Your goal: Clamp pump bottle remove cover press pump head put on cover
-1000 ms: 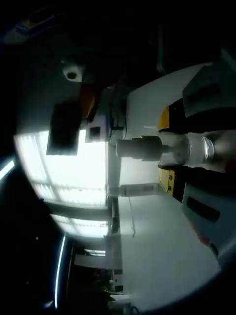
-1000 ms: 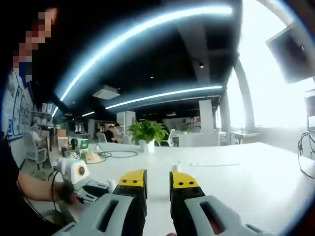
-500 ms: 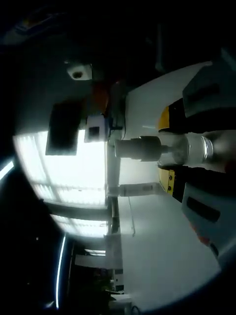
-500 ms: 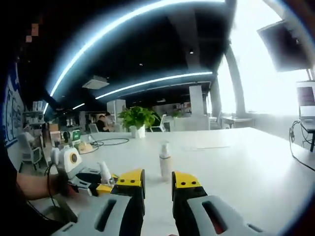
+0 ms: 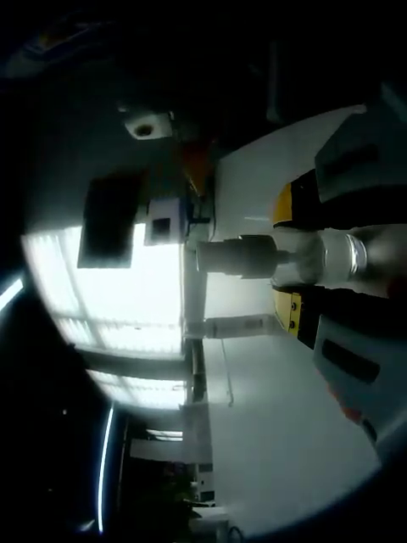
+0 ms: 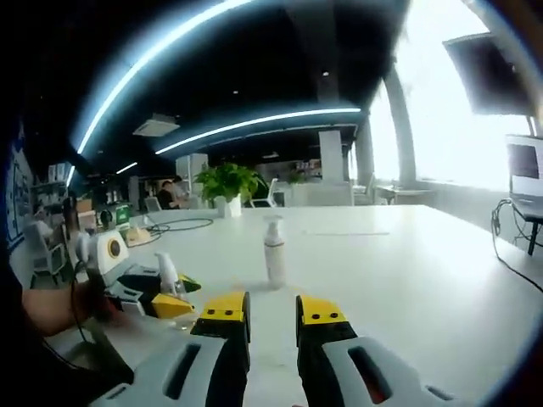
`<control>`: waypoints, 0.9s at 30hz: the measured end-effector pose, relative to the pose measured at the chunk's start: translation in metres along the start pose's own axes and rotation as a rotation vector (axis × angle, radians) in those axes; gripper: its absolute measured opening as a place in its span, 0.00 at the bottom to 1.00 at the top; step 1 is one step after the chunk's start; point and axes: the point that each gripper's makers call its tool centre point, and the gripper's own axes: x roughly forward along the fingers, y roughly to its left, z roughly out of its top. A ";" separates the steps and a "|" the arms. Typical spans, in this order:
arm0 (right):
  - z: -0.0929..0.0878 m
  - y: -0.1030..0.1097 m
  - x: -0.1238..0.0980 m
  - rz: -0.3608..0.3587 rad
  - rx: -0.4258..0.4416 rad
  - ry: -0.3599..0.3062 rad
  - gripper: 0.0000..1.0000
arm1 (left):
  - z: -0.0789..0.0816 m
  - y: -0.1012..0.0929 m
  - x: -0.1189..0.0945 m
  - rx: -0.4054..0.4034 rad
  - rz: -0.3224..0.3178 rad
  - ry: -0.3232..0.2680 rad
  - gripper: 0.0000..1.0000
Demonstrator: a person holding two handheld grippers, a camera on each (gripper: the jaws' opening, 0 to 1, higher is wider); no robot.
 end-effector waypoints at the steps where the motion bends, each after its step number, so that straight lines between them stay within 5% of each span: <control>1: -0.002 0.000 0.001 -0.001 -0.002 0.004 0.16 | 0.000 0.000 0.000 0.001 0.000 0.000 0.16; 27: -0.034 -0.003 0.011 -0.038 -0.026 0.052 0.19 | -0.001 -0.002 0.000 0.002 0.000 0.005 0.16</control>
